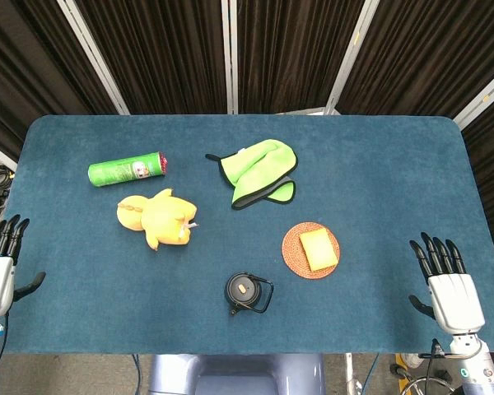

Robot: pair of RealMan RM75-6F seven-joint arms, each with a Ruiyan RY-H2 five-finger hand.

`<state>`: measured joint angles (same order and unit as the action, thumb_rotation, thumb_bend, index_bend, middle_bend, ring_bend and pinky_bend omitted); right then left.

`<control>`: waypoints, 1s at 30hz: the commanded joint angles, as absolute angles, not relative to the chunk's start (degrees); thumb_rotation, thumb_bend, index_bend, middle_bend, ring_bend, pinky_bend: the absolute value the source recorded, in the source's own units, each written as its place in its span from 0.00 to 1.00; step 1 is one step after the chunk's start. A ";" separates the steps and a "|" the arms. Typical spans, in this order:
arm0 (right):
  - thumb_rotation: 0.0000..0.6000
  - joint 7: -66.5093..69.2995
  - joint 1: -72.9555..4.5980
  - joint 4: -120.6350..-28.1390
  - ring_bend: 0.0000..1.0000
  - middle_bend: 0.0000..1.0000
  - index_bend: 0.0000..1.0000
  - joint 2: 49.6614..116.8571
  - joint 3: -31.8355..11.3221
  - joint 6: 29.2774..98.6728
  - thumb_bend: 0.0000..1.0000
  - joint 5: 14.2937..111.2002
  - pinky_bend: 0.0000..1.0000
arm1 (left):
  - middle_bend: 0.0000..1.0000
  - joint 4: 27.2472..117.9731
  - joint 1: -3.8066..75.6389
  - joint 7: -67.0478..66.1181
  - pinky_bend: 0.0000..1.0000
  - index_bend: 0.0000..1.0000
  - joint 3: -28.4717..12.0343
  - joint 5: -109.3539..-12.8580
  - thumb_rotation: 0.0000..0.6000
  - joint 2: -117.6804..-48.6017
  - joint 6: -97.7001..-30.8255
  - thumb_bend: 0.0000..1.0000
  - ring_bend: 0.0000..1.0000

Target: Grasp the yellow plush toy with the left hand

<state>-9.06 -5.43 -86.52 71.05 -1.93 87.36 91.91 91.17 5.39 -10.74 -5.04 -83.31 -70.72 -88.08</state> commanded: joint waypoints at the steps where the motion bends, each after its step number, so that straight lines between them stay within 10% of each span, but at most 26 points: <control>1: 1.00 -9.03 -5.41 -86.52 0.00 0.00 0.00 71.04 -1.88 87.32 0.13 91.94 0.00 | 0.00 91.21 5.36 -10.79 0.00 0.00 -5.01 -83.33 1.00 -70.71 -88.12 0.21 0.00; 23: 1.00 -9.67 -5.60 -86.66 0.00 0.00 0.00 71.26 -1.65 86.50 0.13 91.83 0.00 | 0.00 90.53 6.10 -9.78 0.00 0.00 -5.63 -82.11 1.00 -70.86 -86.64 0.22 0.00; 30: 1.00 -10.44 -5.56 -86.48 0.00 0.00 0.00 71.65 -1.34 86.19 0.13 91.89 0.00 | 0.00 89.47 7.75 -10.19 0.00 0.00 -6.72 -80.42 1.00 -71.72 -84.22 0.77 0.00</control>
<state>-10.39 -5.56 -86.50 71.61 -1.36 86.19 91.85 89.73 7.47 -10.17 -6.51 -80.66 -71.49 -84.52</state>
